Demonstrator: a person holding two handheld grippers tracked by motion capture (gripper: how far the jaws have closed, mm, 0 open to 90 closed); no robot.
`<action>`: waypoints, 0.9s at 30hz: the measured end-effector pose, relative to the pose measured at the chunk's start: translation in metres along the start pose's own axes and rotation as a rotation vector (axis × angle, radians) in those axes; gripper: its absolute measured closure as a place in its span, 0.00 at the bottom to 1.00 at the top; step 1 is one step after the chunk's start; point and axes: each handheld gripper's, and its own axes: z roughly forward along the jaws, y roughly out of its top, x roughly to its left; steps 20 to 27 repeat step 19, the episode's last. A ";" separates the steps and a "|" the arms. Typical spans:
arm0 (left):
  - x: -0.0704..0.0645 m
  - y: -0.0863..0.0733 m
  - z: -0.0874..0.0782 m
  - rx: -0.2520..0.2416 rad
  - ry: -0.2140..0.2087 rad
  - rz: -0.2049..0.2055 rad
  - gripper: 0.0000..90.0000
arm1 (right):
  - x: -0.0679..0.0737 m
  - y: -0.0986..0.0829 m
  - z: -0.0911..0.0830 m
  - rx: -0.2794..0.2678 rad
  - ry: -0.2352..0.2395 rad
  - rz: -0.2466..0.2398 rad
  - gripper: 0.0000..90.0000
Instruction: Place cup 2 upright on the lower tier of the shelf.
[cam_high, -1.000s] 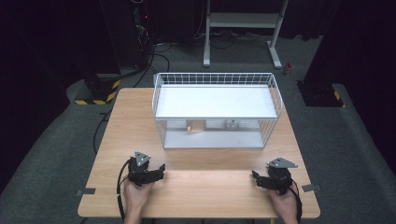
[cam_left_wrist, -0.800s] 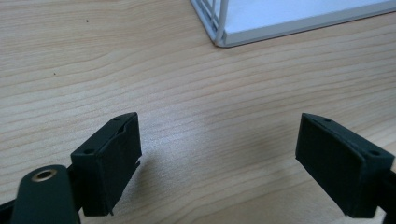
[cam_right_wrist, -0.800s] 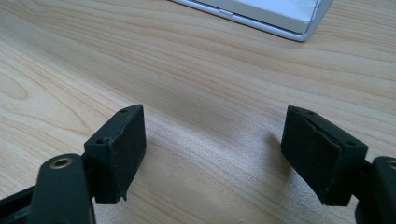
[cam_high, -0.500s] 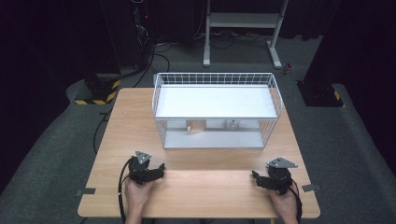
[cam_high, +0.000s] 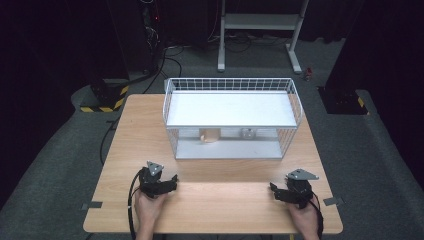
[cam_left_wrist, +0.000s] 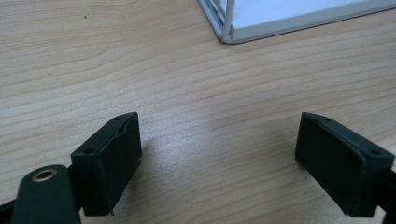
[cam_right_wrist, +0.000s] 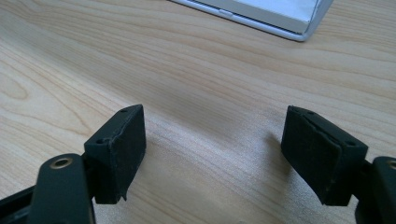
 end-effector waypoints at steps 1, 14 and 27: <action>0.000 0.000 0.000 0.000 0.000 0.000 0.16 | 0.000 0.000 0.000 0.001 0.000 0.003 0.25; -0.001 0.000 0.000 -0.003 -0.004 0.001 0.17 | 0.000 0.000 0.000 0.000 0.001 0.000 0.25; -0.001 0.000 0.000 -0.003 -0.005 0.000 0.17 | 0.000 0.000 0.000 0.000 0.002 0.000 0.25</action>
